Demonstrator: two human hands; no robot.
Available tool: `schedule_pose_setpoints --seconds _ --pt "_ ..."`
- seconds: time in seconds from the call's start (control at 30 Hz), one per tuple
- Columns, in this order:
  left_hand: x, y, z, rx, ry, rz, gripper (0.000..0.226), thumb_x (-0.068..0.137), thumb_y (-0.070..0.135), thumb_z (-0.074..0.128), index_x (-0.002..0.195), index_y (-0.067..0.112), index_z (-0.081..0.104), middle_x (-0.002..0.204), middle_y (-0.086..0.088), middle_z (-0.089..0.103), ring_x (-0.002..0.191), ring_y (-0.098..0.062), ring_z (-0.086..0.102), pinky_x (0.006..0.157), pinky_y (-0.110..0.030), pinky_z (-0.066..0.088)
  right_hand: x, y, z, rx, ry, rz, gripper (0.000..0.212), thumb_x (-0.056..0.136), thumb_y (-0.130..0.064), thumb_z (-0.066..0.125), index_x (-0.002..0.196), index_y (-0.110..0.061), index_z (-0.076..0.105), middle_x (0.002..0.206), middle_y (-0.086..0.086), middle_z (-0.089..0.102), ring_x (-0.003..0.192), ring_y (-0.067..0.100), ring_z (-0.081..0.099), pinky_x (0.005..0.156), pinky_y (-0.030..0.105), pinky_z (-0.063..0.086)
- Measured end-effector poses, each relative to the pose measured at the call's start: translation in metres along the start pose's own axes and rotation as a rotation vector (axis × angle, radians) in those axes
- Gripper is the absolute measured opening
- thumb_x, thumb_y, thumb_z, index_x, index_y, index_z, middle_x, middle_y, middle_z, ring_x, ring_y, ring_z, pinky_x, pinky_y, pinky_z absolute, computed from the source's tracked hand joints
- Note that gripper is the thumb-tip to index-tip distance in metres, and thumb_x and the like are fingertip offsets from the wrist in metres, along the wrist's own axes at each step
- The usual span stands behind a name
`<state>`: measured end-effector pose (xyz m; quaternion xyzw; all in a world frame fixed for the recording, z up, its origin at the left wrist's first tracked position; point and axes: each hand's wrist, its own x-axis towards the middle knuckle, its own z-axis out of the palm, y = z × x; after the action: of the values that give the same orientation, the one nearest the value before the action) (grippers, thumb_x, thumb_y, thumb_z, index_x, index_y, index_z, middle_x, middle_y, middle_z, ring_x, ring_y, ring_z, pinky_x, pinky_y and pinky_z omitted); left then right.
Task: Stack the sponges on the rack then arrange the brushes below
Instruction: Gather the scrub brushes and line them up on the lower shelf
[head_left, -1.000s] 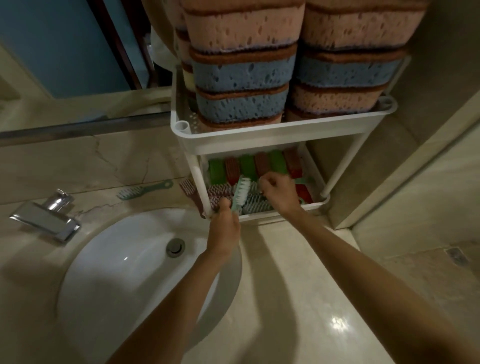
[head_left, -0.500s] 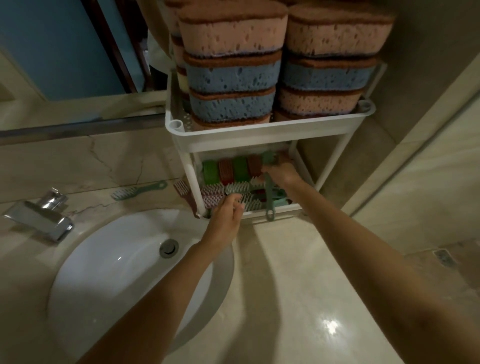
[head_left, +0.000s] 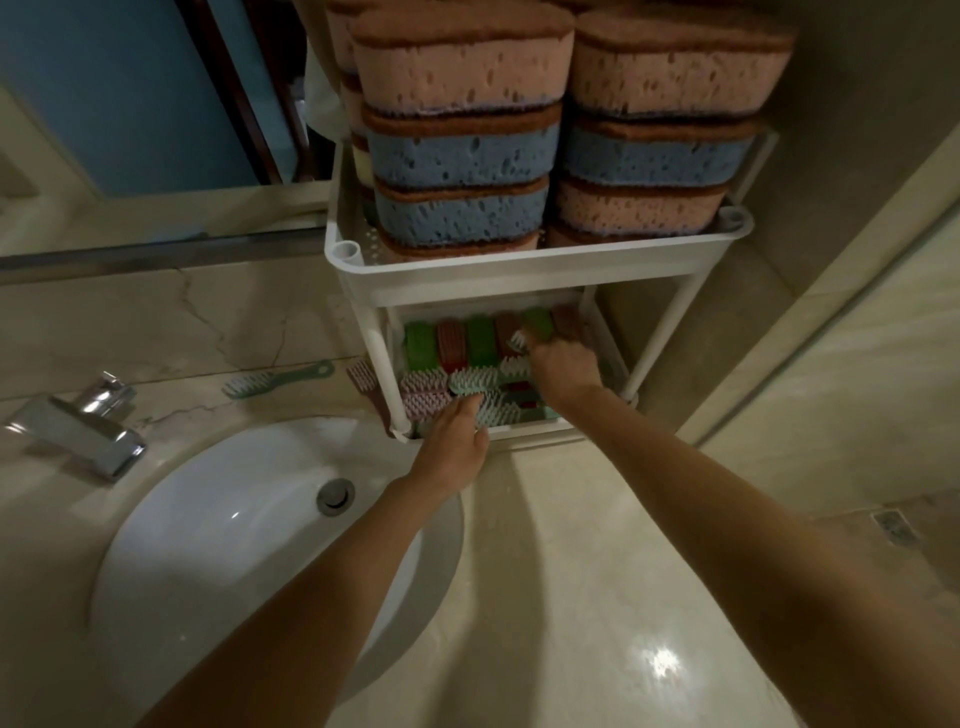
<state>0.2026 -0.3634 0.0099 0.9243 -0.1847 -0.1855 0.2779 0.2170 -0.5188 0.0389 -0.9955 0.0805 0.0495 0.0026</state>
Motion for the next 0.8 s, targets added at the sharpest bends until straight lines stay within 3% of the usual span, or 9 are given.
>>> schedule_pose_setpoints --seconds 0.07,0.2,0.5,0.8 --pt "0.001 -0.002 0.000 0.005 -0.007 0.004 0.049 0.097 0.012 0.040 0.144 0.006 0.029 0.151 -0.012 0.032 0.140 -0.024 0.029 0.115 -0.030 0.021 -0.006 0.003 0.011 0.000 -0.022 0.047 0.039 0.094 -0.006 0.046 0.131 -0.016 0.045 0.117 0.013 0.063 0.107 0.030 0.062 0.083 0.037 0.051" --pt "0.002 -0.006 0.000 0.025 -0.030 0.016 0.048 0.098 0.011 0.039 0.144 0.004 0.029 0.152 -0.011 0.030 0.142 -0.022 0.025 0.116 -0.029 0.017 -0.015 0.005 0.025 0.043 -0.013 0.055 0.050 0.094 -0.004 0.044 0.140 -0.017 0.031 0.126 0.016 0.053 0.116 0.031 0.054 0.086 0.038 0.049" --pt "0.007 -0.011 0.002 0.061 -0.055 0.014 0.046 0.098 0.014 0.040 0.143 0.005 0.032 0.154 -0.010 0.025 0.144 -0.021 0.019 0.117 -0.028 0.013 -0.014 -0.001 0.025 0.154 -0.088 0.113 0.047 0.091 -0.021 0.048 0.135 -0.010 0.036 0.133 0.016 0.046 0.115 0.033 0.054 0.089 0.037 0.046" --pt "0.010 -0.017 0.001 0.079 -0.077 0.033 0.047 0.098 0.013 0.038 0.145 0.010 0.031 0.157 -0.008 0.018 0.146 -0.020 0.014 0.117 -0.030 0.011 -0.009 0.000 0.029 0.233 -0.089 0.090 0.052 0.090 -0.009 0.051 0.139 -0.012 0.033 0.138 0.016 0.040 0.118 0.036 0.051 0.095 0.043 0.044"
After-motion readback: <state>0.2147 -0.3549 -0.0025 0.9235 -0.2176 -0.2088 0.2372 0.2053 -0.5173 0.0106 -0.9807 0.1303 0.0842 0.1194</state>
